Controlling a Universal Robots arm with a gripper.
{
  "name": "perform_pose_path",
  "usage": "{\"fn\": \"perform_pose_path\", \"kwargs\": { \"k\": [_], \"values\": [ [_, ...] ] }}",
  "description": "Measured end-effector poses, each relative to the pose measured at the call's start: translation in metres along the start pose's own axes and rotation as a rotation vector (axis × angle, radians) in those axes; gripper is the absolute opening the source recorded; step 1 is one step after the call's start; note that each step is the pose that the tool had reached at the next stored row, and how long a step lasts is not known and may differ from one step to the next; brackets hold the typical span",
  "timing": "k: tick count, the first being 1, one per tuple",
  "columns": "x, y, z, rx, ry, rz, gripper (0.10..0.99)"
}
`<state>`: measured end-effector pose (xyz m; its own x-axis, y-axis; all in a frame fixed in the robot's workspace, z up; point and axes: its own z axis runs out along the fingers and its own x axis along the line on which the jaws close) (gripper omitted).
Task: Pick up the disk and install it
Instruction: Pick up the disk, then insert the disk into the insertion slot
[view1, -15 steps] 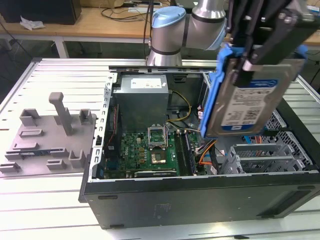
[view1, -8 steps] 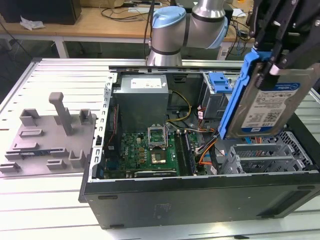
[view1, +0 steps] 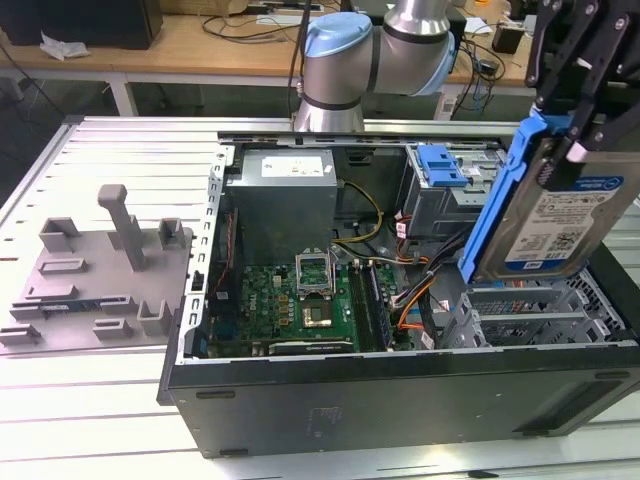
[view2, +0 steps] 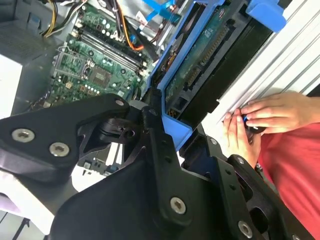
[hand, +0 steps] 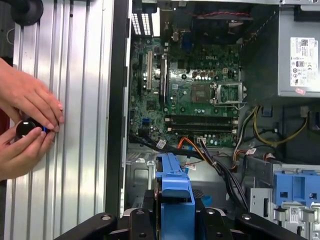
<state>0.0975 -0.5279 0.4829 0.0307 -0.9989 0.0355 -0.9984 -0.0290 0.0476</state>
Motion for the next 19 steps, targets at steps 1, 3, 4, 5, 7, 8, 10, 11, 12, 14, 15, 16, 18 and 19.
{"fn": "perform_pose_path", "kwargs": {
  "k": [1,3,4,5,7,8,10,11,12,14,15,16,18,19],
  "values": [
    [0.0000,-0.0024,0.0004,0.000,-0.0003,0.001,0.369],
    [0.0002,-0.0054,0.0007,0.000,-0.0006,0.003,0.369],
    [0.0002,-0.0054,0.0007,0.000,-0.0005,0.003,0.369],
    [0.0003,-0.0057,0.0007,0.000,-0.0005,0.003,0.369],
    [0.0003,-0.0059,0.0006,0.000,-0.0004,0.003,0.369],
    [0.0003,-0.0060,0.0006,0.000,-0.0004,0.003,0.369],
    [0.0003,-0.0060,0.0006,0.000,-0.0005,0.003,0.369],
    [0.0003,-0.0061,0.0006,0.000,-0.0005,0.003,0.369],
    [0.0003,-0.0061,0.0006,0.000,-0.0004,0.003,0.369],
    [0.0003,-0.0061,0.0007,0.000,-0.0004,0.003,0.369],
    [0.0003,-0.0061,0.0007,0.000,-0.0005,0.003,0.369],
    [0.0003,-0.0061,0.0007,0.000,-0.0004,0.003,0.369],
    [0.0002,-0.0063,0.0007,0.000,-0.0004,0.003,0.369],
    [0.0002,-0.0072,0.0007,0.000,-0.0005,0.003,0.369]
  ]
}}
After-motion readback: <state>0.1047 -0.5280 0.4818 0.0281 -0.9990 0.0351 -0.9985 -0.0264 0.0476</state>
